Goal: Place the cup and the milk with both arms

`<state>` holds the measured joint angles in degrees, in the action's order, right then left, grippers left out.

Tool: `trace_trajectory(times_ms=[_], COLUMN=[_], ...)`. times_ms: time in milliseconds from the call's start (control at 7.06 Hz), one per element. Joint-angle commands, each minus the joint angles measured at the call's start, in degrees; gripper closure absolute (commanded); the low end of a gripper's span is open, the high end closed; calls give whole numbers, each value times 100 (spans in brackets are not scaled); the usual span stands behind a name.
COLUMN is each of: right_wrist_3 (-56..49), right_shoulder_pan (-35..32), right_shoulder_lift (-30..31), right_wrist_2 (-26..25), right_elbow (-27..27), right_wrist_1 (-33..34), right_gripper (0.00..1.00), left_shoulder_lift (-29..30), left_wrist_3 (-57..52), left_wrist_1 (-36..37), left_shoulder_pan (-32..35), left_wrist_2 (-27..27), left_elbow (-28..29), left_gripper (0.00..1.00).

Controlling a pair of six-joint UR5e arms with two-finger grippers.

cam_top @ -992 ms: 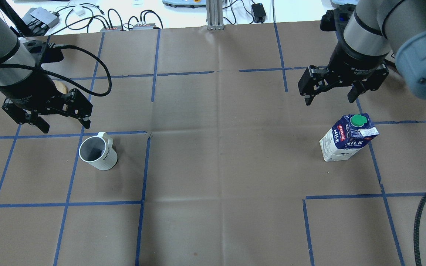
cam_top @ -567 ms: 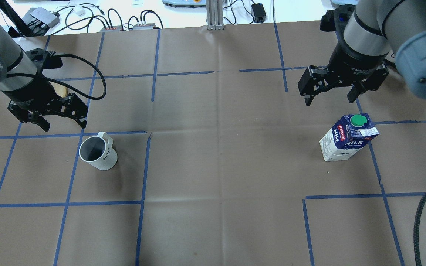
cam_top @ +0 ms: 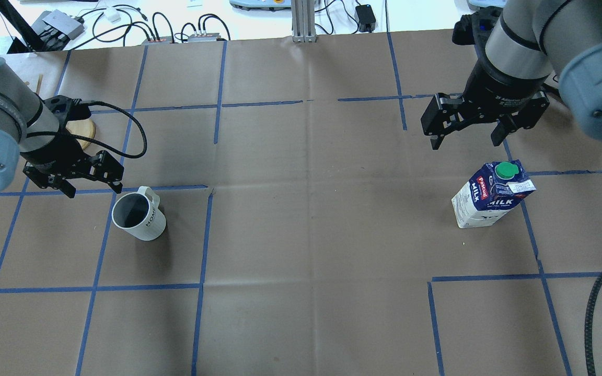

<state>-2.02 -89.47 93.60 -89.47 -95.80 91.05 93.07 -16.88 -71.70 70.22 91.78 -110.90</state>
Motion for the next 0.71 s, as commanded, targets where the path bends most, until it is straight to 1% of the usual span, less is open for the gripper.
trace_trajectory(times_ms=[0, 283, 567], right_wrist_3=[0, 0, 0], right_shoulder_pan=[0, 0, 0], right_shoulder_lift=[0, 0, 0], right_wrist_2=[0, 0, -9], right_elbow=[0, 0, 0], right_wrist_1=[0, 0, 0], right_gripper=[0, 0, 0], left_shoulder_lift=[333, 474, 510], left_wrist_3=[-289, -272, -167], left_wrist_1=[595, 885, 886], left_shoulder_pan=[-43, -34, -34], left_wrist_2=[16, 7, -10], left_elbow=[-300, -380, -485], left_gripper=[0, 9, 9])
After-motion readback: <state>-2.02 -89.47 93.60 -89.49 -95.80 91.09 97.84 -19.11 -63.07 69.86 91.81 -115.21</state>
